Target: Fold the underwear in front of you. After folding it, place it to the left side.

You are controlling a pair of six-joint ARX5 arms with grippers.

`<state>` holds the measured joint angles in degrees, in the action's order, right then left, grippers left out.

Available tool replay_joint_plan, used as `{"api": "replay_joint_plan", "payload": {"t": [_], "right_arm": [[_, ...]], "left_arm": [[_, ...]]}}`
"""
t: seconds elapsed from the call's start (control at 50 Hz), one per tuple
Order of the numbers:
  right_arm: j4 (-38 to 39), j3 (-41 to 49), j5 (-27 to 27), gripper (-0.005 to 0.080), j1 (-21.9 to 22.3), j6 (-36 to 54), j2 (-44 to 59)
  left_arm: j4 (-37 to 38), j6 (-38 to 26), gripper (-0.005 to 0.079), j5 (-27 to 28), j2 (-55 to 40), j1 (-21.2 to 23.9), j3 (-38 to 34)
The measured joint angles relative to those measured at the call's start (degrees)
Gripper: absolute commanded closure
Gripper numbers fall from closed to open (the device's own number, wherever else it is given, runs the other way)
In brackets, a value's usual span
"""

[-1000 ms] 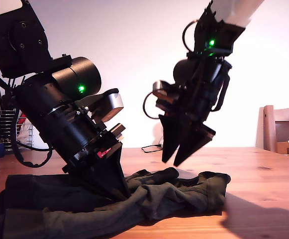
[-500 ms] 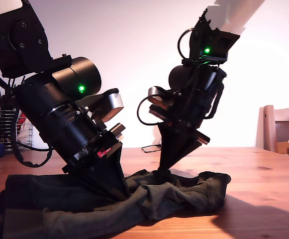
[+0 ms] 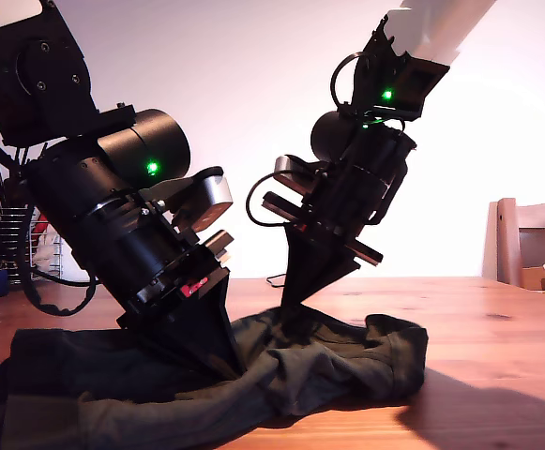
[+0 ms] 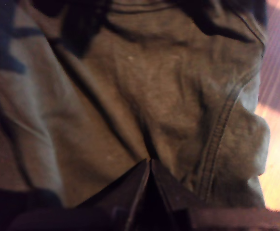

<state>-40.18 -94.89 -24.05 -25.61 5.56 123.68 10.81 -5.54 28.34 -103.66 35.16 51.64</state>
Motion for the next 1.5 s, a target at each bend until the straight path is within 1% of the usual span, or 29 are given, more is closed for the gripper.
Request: {"api": "replay_joint_plan", "payload": {"t": [0.18,0.24,0.26,0.32,0.36,0.5,0.58,0.7,0.8,1.02,1.12,1.22,1.38,1.4,1.5], "right_arm": [[0.8,0.0,5.2,0.0755,0.0,-2.7,0.0],[1.2,0.0,5.9,0.0715,0.0,-3.0,0.0],[1.2,0.0,6.0,0.0685,0.0,-3.1,0.0],[1.4,0.0,6.2,0.0629,-0.3,-3.3,0.0],[2.0,0.0,6.3,0.0608,-0.5,-4.0,0.0],[6.7,0.0,6.6,0.0608,-1.4,-7.1,0.5],[7.2,-0.2,6.3,0.0608,-1.9,-7.1,0.7],[2.2,-0.4,2.6,0.0608,-2.3,-6.5,0.7],[-2.1,-0.4,1.9,0.0608,-2.3,-5.1,0.8],[-2.4,-0.6,0.5,0.0608,-2.2,-4.4,0.9],[-2.6,-1.6,0.5,0.0608,-2.2,-4.4,0.9],[-4.4,-4.1,0.4,0.0608,-1.6,-4.2,1.0],[-11.9,-9.4,0.2,0.0608,-0.5,-2.2,1.0],[-13.4,-9.9,-0.2,0.0608,-0.4,-0.5,1.0],[-19.4,-10.9,-2.6,0.0608,0.3,1.8,1.0]], "left_arm": [[0.1,0.0,0.0766,0.1,0.0,0.0,0.0],[0.1,0.0,0.0766,0.2,0.0,0.0,0.0],[0.1,0.0,0.0766,0.3,0.0,0.0,0.0],[0.2,0.0,0.0766,0.5,0.0,0.0,0.0],[0.3,0.0,0.0766,0.6,0.0,0.0,0.0],[0.5,0.0,0.0766,0.9,0.0,0.0,0.0],[0.5,0.0,0.0766,1.0,0.0,0.0,0.0],[0.5,0.0,0.0766,1.0,0.0,0.0,0.0],[0.5,0.0,0.0766,1.0,0.0,-0.1,0.0],[0.5,-0.1,0.0766,1.6,0.0,-0.4,0.0],[-0.5,-0.6,0.0766,0.6,0.0,-0.4,0.0],[-0.6,-0.7,0.0766,-0.3,0.0,-1.1,0.1],[1.5,-0.7,0.0766,-1.7,0.0,-2.0,3.0],[1.9,-0.7,0.0766,-1.8,0.0,-2.1,3.4],[4.0,-0.6,0.0766,-1.8,0.0,-2.7,6.5]]}}
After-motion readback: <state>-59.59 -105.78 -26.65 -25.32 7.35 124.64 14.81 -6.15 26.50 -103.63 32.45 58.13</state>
